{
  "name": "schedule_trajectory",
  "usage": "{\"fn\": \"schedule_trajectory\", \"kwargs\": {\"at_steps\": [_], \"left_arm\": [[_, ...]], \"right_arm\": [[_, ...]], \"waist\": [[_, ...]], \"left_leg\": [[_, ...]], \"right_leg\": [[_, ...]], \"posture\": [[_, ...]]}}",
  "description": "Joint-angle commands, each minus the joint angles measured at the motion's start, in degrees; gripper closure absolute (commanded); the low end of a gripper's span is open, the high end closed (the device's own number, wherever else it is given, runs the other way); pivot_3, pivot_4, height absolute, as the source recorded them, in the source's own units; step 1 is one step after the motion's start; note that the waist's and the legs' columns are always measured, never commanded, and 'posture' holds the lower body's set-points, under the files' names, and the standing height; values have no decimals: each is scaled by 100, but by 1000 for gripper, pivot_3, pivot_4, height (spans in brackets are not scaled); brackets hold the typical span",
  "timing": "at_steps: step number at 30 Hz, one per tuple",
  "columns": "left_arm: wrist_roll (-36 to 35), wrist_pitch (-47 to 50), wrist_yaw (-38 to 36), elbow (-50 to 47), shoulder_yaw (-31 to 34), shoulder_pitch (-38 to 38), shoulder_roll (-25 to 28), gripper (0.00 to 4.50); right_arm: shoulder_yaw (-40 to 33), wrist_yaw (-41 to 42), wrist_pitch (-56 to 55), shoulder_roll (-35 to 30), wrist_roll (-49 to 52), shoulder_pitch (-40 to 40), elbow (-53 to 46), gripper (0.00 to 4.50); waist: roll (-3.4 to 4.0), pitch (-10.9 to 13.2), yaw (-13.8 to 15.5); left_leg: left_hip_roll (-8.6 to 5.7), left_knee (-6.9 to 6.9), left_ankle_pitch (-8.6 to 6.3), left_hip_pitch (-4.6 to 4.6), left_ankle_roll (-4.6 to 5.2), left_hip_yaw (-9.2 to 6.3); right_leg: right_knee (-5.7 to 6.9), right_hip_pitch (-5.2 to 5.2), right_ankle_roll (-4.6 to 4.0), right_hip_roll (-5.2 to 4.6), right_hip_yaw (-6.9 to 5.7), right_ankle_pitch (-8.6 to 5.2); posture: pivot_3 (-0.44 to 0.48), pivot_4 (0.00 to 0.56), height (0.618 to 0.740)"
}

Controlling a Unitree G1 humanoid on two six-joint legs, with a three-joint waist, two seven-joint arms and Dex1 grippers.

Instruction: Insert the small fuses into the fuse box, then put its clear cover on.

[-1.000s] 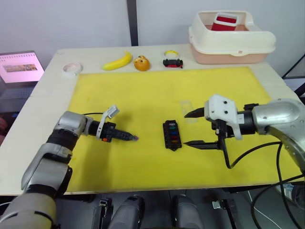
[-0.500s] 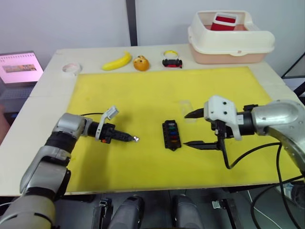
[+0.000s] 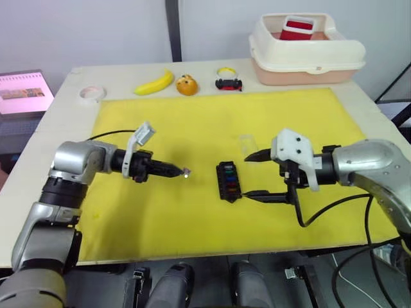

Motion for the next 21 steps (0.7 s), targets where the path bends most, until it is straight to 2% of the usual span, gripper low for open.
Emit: {"fn": "schedule_trajectory", "kwargs": {"at_steps": [1,4,9,17,20,21], "left_arm": [[-346,-6,69,-580,300,-72,97,4431],[-544,-184,199,-1000,493,-110,64,4431],[-785,-369,402,-1526,638,-178,-9,4431],[-1040,-458,683,-1819,655,-251,-99,4431],[-1080,-503,739,-1824,637,-242,-99,4500],[-1097,-509,762,-1833,634,-245,-108,4500]], "right_arm": [[-351,-263,664,331,752,-392,-59,0],[-880,-866,1776,971,1897,-715,307,0],[-1383,-1849,2900,1721,2951,-1042,872,0],[-1478,-2815,3432,2295,3602,-1407,1209,0],[-1460,-2994,3461,2364,3755,-1465,1238,918],[-1440,-3056,3460,2385,3795,-1474,1238,1378]], "waist": [[0,0,-9],[0,0,-8],[0,0,9],[0,0,-11],[0,0,-15],[0,0,-13]], "left_leg": [[1,-1,0,0,0,0],[4,-3,0,0,-1,-3],[0,-3,1,1,-1,-5],[1,-4,1,1,-2,-4],[1,-4,1,1,-2,-4],[1,-4,1,1,-2,-3]], "right_leg": [[0,0,0,1,0,0],[-2,0,-1,1,1,0],[-6,4,-3,-3,1,1],[-5,1,-4,-1,1,3],[-4,0,-4,-1,1,3],[-4,0,-4,-1,1,3]], "posture": [[0,150,740],[0,150,740],[0,150,740],[0,150,740],[0,150,740],[0,150,740]]}}
